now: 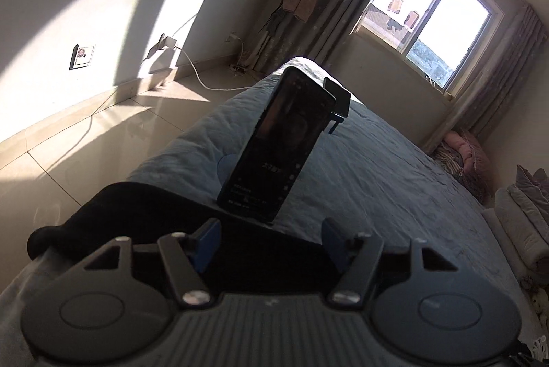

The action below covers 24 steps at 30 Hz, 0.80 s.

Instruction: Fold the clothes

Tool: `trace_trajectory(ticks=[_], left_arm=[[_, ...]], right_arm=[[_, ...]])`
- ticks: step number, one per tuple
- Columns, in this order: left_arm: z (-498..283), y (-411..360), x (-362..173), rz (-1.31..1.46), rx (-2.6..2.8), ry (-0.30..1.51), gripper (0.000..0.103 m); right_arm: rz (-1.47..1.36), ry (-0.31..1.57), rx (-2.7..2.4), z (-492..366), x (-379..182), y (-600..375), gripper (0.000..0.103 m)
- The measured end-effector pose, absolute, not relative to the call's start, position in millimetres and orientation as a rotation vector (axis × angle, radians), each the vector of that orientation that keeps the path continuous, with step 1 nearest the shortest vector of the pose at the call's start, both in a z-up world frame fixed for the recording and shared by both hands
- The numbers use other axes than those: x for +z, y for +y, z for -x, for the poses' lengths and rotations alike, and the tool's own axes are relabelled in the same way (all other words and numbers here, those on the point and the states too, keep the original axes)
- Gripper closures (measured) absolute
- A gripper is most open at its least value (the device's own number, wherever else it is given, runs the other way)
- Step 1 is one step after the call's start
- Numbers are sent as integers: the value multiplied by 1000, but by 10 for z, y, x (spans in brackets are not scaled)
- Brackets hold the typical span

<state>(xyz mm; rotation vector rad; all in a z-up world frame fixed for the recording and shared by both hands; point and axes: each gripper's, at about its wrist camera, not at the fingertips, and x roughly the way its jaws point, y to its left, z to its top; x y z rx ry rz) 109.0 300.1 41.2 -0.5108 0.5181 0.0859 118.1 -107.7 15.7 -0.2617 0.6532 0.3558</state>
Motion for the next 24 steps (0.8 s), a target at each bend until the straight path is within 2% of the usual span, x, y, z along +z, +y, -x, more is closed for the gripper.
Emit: trace_trajectory(ticks=[1,2,5,12,15,24], left_arm=[[-1154,2828,413,473,58,528,50],[-1218,2656,414,436,30,537,51],[-1426,2107,392,342,-64,556,59],[-2130,933,88,163,-202,644,70],[-2466,719,-77,110,-183,663,75],[-3005,642,-283,151,-151,604,75]], right_arm=[[250,644,337,-1185,156,-1143,34],[238,631,312,-1211,154,-1213,35],[205,618,243,-1384,123,-1387,56],[167,666,187,-2069,-110,-1476,75],[153,668,190,-2377,-136,-1488,77],[119,685,259,-2919,-214,-1542,77]])
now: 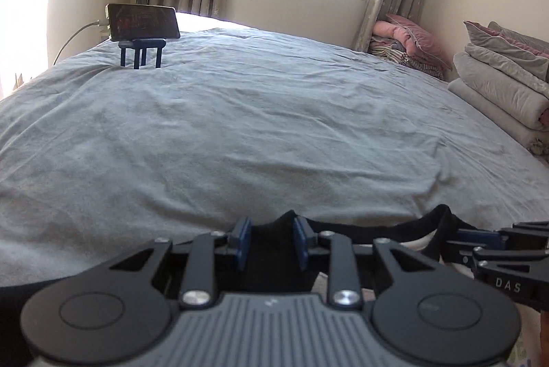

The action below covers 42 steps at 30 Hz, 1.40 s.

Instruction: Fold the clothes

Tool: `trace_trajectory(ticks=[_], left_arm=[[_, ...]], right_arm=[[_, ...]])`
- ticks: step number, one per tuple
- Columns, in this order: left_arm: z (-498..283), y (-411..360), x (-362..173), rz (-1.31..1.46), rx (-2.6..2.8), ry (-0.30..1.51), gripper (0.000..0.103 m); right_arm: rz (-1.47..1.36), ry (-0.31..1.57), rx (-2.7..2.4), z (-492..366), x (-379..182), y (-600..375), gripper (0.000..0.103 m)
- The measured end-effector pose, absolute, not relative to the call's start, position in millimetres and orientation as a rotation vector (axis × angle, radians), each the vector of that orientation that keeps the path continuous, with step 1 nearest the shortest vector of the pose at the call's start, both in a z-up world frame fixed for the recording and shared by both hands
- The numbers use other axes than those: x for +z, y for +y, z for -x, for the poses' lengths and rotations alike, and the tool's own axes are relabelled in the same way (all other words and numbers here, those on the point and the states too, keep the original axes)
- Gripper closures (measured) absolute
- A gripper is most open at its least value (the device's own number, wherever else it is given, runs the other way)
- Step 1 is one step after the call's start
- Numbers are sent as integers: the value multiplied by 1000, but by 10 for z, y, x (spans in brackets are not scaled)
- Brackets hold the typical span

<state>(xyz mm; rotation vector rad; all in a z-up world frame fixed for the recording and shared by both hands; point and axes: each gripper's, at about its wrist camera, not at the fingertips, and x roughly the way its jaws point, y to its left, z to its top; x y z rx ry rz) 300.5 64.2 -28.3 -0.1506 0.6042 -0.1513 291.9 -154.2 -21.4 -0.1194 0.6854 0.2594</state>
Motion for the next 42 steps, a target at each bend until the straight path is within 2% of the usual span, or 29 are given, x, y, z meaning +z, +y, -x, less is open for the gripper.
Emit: trace_trajectory(ticks=[4,6,8,9,10,16,17,21,29,35,37,38,42], left_arm=[[-3085,699,-323,229,-157,591,73],[-3057,722,-296,252,-165,584,73],[-2960,733,-230,259,-168,587,66],[-2890,735,-191,259,-174,588,56],[-2820,736,-152,260,-181,589,51],[-2292,666,-52,206,-271,564,39],[-2233,660,-87,203,-281,580,38],[-2002,690,-220,185,-304,615,36],[-1480,997,-242,244,-304,645,35],[-1040,1016,-179,155,-336,698,27],[-853,1002,-183,123,-352,711,22],[-759,995,-185,106,-360,718,21],[-396,930,-165,17,-382,730,20]], right_arm=[[55,656,286,-2894,-250,-1654,76],[25,653,284,-2857,-219,-1695,70],[17,644,261,-2756,-150,-1717,58],[16,636,253,-2686,-121,-1728,52],[14,626,255,-2598,-101,-1739,50],[-8,610,281,-2126,-115,-1748,37],[-8,616,280,-2075,-142,-1736,32],[18,620,248,-1878,-184,-1741,25],[16,669,245,-1413,-223,-2011,22],[92,686,261,-1032,-170,-2026,22],[114,716,252,-918,-177,-2036,18],[120,738,243,-870,-186,-2045,12],[82,776,259,-689,-171,-2167,11]])
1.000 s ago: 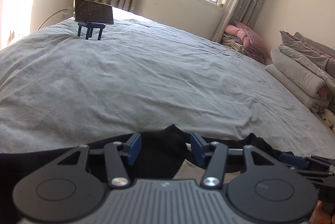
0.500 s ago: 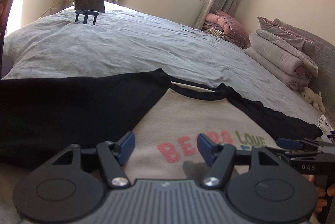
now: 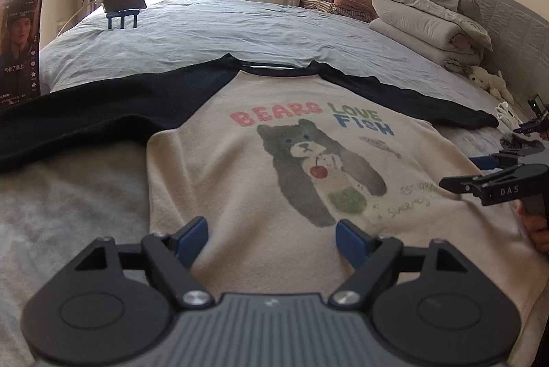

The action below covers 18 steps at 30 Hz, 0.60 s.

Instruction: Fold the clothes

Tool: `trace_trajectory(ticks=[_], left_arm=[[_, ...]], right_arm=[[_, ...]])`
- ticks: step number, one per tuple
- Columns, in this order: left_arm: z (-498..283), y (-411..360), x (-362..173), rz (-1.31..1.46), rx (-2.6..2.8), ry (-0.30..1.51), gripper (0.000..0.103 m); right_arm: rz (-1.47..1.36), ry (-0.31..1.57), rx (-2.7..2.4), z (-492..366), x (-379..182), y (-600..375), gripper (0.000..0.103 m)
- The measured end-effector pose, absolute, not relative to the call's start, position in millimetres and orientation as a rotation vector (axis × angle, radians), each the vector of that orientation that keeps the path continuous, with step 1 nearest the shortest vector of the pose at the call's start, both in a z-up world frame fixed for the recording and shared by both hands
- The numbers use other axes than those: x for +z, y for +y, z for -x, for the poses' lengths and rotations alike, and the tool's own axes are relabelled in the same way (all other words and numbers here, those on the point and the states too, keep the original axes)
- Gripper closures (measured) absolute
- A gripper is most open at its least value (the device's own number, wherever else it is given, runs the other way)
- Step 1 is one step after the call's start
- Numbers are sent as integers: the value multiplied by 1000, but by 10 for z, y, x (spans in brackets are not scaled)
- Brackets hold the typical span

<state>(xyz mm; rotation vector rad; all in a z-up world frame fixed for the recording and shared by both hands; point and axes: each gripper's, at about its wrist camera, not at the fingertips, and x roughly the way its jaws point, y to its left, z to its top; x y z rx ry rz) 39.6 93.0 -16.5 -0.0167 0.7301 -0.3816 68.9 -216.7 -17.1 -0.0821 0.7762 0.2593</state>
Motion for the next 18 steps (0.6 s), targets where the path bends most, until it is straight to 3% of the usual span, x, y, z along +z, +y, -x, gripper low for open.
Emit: trace_trajectory(ticks=[8,18], left_arm=[[219,866,-137,-139,-380,685,18],[601,1460,134,188,-415,827,22]], right_arm=[[116,831,296,-281,-125,-2298,11],[41,970,342,187,23,-2683,15]])
